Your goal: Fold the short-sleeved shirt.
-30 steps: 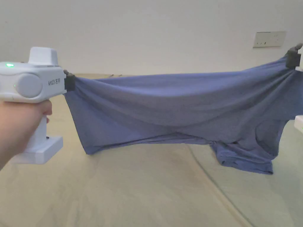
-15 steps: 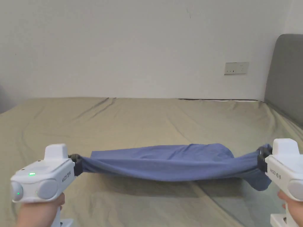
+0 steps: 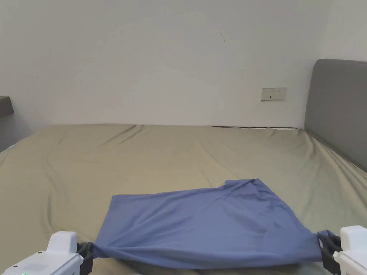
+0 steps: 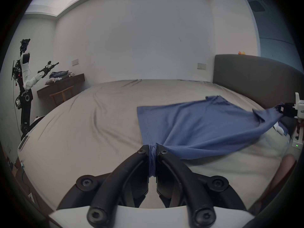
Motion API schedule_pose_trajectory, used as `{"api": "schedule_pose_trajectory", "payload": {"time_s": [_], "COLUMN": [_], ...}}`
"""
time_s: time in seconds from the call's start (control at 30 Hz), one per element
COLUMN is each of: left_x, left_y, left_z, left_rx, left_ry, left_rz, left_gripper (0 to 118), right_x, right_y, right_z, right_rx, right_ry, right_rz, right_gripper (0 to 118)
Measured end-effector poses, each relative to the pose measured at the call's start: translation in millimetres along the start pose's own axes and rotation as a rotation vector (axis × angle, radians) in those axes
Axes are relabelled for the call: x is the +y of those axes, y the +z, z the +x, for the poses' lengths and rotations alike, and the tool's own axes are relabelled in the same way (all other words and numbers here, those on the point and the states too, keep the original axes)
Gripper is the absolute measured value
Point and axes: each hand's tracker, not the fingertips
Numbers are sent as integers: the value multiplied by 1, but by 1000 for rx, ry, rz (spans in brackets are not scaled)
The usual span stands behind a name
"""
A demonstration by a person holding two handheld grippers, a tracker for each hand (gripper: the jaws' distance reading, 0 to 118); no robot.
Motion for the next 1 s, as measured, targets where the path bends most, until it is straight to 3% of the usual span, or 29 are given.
{"api": "schedule_pose_trajectory", "payload": {"time_s": [0.2, 0.43, 0.5, 0.53, 0.57, 0.6, 0.63, 0.67, 0.73, 0.77, 0.8, 0.83, 0.87, 0.9, 0.93, 0.97, 1.0], "left_x": [-52, -56, -55, -54, -51, -46, -38, -30, -12, -5, 2, 7, 11, 13, 13, 12, 10], "left_y": [12, -4, -1, 1, 5, 12, 26, 39, 71, 87, 105, 120, 134, 145, 154, 161, 166], "left_z": [-4, -6, -5, -4, -4, -5, -6, -6, -2, -1, 1, 3, 6, 9, 12, 14, 15], "left_rx": [-33, -74, -73, -68, -49, -44, -59, -73, -64, -70, -84, -98, -109, -76, -75, -77, -91], "left_ry": [-63, -17, -32, -35, -34, -24, -15, -19, -48, -46, -33, -28, -24, -22, -10, 12, 11], "left_rz": [-146, -286, -287, -297, -295, -282, -224, -178, -99, -66, -34, 15, 53, 73, 96, 103, 87], "left_gripper": [5, 6, 22, 44, 78, 97, 104, 104, 104, 103, 95, 77, 39, 10, 0, 0, 0], "right_x": [-58, -82, -85, -84, -82, -78, -71, -63, -42, -30, -18, -12, -8, -4, -1, -1, -1], "right_y": [15, 5, 8, 10, 11, 14, 19, 27, 49, 62, 77, 90, 101, 110, 115, 119, 125], "right_z": [3, 2, 3, 6, 8, 13, 18, 22, 28, 23, 15, 9, 4, -2, -9, -16, -24], "right_rx": [44, 64, 41, 38, 21, -18, -35, -28, 11, -1, -16, -13, 10, 38, 56, 40, 26], "right_ry": [43, 73, 64, 44, 17, -29, -78, -128, -210, -211, -203, -187, -186, -186, -200, -199, -200], "right_rz": [-205, -346, -321, -314, -311, -308, -298, -261, -136, -95, -58, -19, 19, 66, 68, 54, 64], "right_gripper": [3, 3, 4, 9, 35, 67, 94, 105, 104, 104, 103, 98, 76, 46, 9, 0, 0]}}
